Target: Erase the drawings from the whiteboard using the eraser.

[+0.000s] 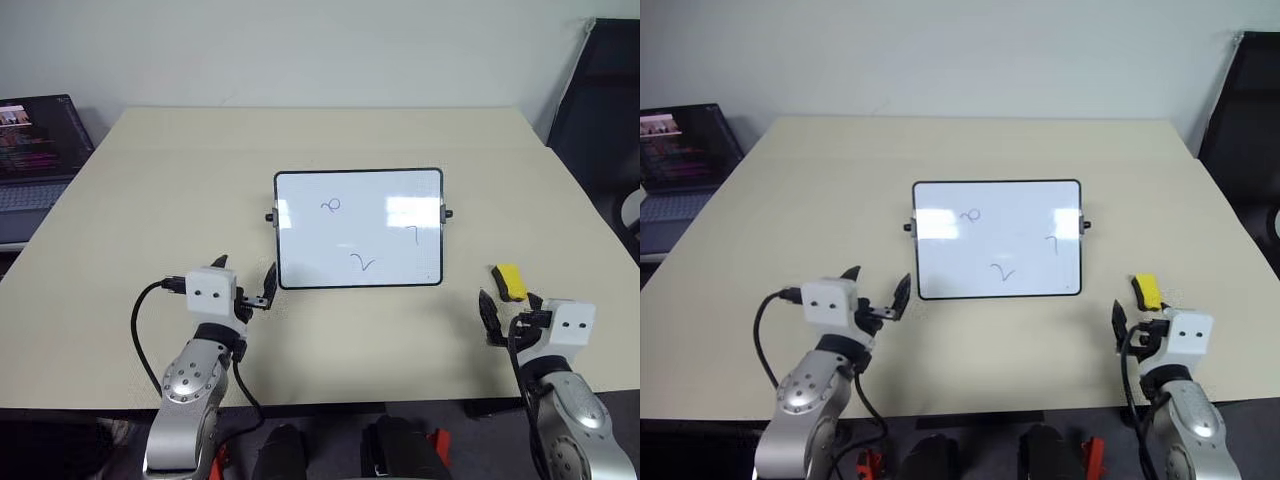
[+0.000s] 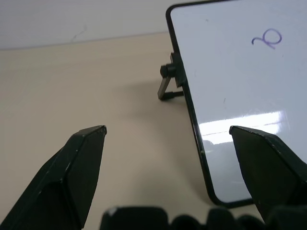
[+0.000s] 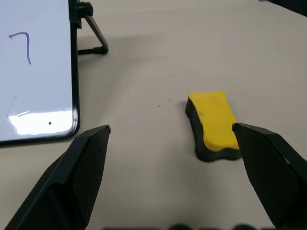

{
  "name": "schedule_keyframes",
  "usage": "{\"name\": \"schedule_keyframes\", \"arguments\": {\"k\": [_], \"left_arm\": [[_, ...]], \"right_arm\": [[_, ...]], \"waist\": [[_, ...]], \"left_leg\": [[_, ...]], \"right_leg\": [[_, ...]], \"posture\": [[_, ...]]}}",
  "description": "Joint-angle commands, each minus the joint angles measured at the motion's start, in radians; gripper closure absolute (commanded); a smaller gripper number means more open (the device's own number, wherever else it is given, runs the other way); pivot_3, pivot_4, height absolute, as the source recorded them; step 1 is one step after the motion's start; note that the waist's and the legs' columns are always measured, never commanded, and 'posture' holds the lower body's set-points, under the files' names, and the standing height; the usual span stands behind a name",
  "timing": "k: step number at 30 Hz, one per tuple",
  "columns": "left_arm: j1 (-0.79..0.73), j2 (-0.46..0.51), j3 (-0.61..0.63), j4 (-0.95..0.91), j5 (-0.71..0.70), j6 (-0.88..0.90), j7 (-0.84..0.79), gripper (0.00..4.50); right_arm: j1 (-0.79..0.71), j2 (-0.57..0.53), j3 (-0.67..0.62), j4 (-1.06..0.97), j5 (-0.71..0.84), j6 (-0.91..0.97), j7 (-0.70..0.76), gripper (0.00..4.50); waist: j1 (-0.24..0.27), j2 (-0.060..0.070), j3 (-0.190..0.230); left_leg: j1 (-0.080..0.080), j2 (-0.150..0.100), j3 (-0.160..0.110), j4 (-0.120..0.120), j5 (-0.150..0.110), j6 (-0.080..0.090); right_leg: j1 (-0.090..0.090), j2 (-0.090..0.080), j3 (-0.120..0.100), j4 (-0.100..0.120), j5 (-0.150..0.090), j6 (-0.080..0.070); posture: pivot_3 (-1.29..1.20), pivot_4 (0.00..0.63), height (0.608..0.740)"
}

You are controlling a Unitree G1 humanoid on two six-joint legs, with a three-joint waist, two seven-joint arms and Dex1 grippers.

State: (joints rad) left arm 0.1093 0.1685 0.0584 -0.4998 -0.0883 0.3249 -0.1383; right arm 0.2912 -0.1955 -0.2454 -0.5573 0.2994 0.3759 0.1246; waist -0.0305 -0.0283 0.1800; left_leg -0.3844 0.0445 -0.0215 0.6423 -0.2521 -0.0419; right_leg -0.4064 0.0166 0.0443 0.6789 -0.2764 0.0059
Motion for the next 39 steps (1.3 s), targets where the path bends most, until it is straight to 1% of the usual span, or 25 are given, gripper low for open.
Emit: {"name": "schedule_keyframes", "arguments": {"k": [1, 6, 11, 18, 23, 28, 33, 35, 39], "left_arm": [[-0.016, -0.015, -0.044, -0.031, 0.006, -0.009, 0.0, 0.0], [-0.022, -0.017, -0.057, -0.005, 0.006, -0.023, -0.007, 0.0], [-0.058, -0.014, -0.055, 0.037, 0.002, -0.041, -0.018, 0.0], [-0.098, -0.003, -0.043, 0.105, 0.001, -0.091, -0.04, 0.0], [-0.106, -0.009, -0.038, 0.109, -0.003, -0.093, -0.03, 0.0], [-0.152, -0.004, -0.066, 0.121, 0.004, -0.092, -0.047, 0.0], [-0.243, 0.034, -0.109, 0.131, -0.004, -0.107, -0.132, 0.0], [-0.29, 0.045, -0.138, 0.135, -0.012, -0.113, -0.175, 0.0], [-0.391, 0.059, -0.226, 0.156, -0.09, -0.086, -0.346, 0.0]], "right_arm": [[-0.008, -0.011, -0.034, -0.058, 0.024, 0.013, -0.003, 0.03], [-0.023, -0.026, -0.058, -0.06, 0.019, 0.018, -0.002, 0.03], [-0.016, -0.019, -0.075, -0.075, 0.021, 0.015, -0.007, 0.03], [-0.038, 0.0, -0.063, -0.035, 0.002, -0.016, -0.018, 0.03], [-0.052, 0.0, -0.068, -0.042, 0.005, -0.009, -0.019, 0.03], [-0.066, -0.036, -0.1, -0.022, 0.031, 0.025, 0.005, 0.03], [-0.111, -0.089, -0.118, 0.002, 0.025, 0.069, 0.001, 0.03], [-0.121, -0.101, -0.124, 0.004, 0.05, 0.129, 0.002, 0.03], [-0.155, -0.125, -0.145, 0.029, 0.094, 0.25, 0.001, 0.03]], "waist": [[0.0, 0.0, 0.0], [-0.001, 0.0, 0.0], [0.001, 0.0, 0.0], [0.0, 0.0, 0.0], [0.0, 0.0, 0.0], [0.001, 0.0, 0.0], [0.001, 0.0, 0.0], [0.001, 0.0, 0.0], [0.001, 0.0, 0.0]], "left_leg": [[0.0, 0.0, 0.0, 0.0, 0.0, 0.0], [0.0, 0.0, 0.0, 0.001, 0.0, 0.0], [0.0, 0.0, 0.0, 0.0, 0.0, 0.0], [0.0, -0.001, 0.0, 0.001, 0.0, 0.0], [0.0, -0.001, 0.0, 0.0, 0.0, 0.0], [0.0, -0.001, 0.0, 0.001, 0.0, 0.0], [0.0, -0.002, 0.001, 0.001, 0.0, 0.0], [0.0, -0.002, 0.0, 0.001, 0.0, 0.0], [-0.001, -0.003, 0.0, 0.001, 0.0, 0.0]], "right_leg": [[0.0, 0.0, 0.0, 0.0, 0.0, 0.0], [0.0, 0.0, 0.0, 0.0, 0.0, 0.001], [0.0, 0.0, -0.001, 0.0, 0.0, 0.0], [0.0, 0.0, 0.0, 0.0, 0.0, 0.0], [0.0, 0.0, 0.0, 0.0, 0.0, 0.0], [0.0, 0.0, 0.0, 0.0, 0.0, 0.001], [0.001, 0.002, 0.0, 0.0, 0.001, 0.002], [0.0, 0.002, 0.0, 0.0, 0.001, 0.002], [0.0, 0.002, 0.0, 0.0, 0.001, 0.002]], "posture": [[0.0, 0.15, 0.74], [0.0, 0.15, 0.74], [0.0, 0.15, 0.74], [0.0, 0.15, 0.74], [0.0, 0.15, 0.74], [0.0, 0.15, 0.74], [0.0, 0.15, 0.74], [0.0, 0.15, 0.74], [0.0, 0.15, 0.74]]}}
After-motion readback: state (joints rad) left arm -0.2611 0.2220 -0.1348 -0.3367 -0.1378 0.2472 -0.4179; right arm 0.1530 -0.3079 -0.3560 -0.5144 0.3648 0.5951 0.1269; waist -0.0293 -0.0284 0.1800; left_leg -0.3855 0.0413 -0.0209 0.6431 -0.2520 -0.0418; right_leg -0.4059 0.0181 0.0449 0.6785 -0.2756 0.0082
